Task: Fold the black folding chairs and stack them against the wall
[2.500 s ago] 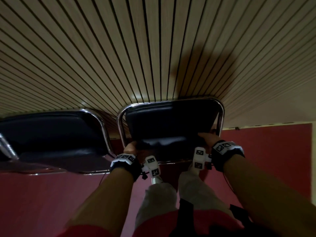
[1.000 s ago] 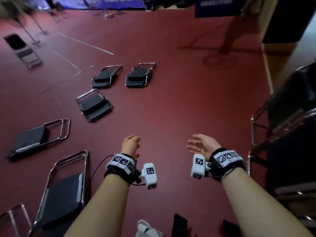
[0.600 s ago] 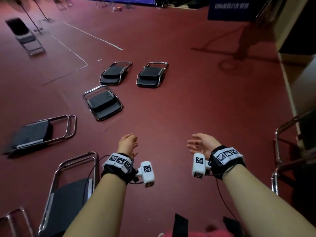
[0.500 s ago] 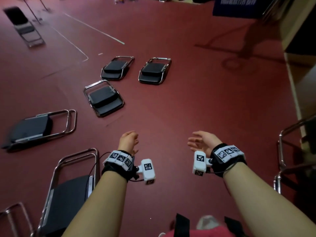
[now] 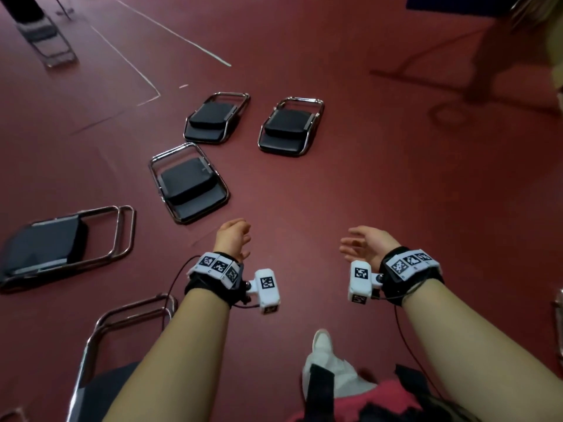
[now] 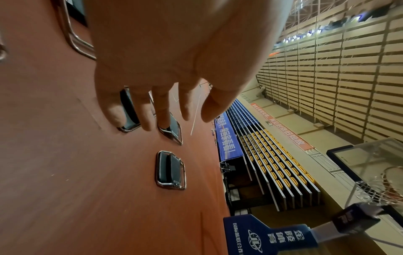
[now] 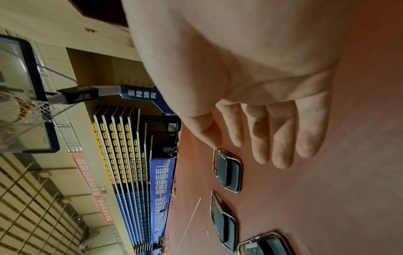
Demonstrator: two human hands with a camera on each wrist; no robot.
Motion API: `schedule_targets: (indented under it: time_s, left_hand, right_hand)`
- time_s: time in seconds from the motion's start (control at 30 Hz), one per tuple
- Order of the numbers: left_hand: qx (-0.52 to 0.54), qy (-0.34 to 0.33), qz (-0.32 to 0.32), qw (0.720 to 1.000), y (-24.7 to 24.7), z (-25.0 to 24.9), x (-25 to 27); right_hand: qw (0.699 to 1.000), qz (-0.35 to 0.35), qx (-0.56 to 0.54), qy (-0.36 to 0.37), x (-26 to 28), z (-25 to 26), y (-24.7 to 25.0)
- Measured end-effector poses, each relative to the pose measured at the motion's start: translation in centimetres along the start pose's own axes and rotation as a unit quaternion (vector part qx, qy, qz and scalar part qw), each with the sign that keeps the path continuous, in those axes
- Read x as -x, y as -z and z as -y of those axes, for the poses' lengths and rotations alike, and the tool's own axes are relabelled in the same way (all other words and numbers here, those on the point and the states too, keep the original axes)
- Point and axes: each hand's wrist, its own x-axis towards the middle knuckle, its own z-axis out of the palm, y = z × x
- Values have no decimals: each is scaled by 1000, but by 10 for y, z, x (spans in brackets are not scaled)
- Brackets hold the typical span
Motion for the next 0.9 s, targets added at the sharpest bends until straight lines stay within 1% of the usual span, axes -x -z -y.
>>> schedule_targets:
  time_s: [0.1, 0.2, 0.23, 0.33, 0.4, 0.5, 0.63, 0.73, 0.8, 0.9]
  left_hand:
    - [11, -9, -6, 1000, -20, -58, -61]
    - [15, -9, -15, 1000, -32, -103, -119]
    - [18, -8, -15, 1000, -34, -114, -135]
    - [19, 1, -17, 1000, -38, -144, -205]
    - [19, 12, -9, 1000, -41, -162, -256]
    - [12, 18, 9, 1000, -44, -201, -342]
    - [15, 18, 32, 999, -44, -272, -458]
    - [-3, -3, 49, 999, -52, -336, -528]
    - [-30, -13, 57, 998, -65, -375, -575]
    - [-62, -5, 84, 995, -93, -408, -629]
  right_hand:
    - [1000, 8, 6, 16, -51, 71, -34]
    - [1000, 12, 18, 21, -96, 132, -73]
    - [999, 17, 18, 22, -109, 146, -84]
    - [999, 26, 25, 15, -162, 186, -121]
    - [999, 20, 31, 11, -200, 212, -146]
    - [999, 4, 33, 21, -263, 257, -195]
    - [1000, -13, 8, 25, -336, 320, -265]
    - [999, -19, -15, 22, -375, 360, -312]
    - [999, -26, -27, 13, -403, 386, -334]
    - [998, -43, -50, 3, -444, 416, -351]
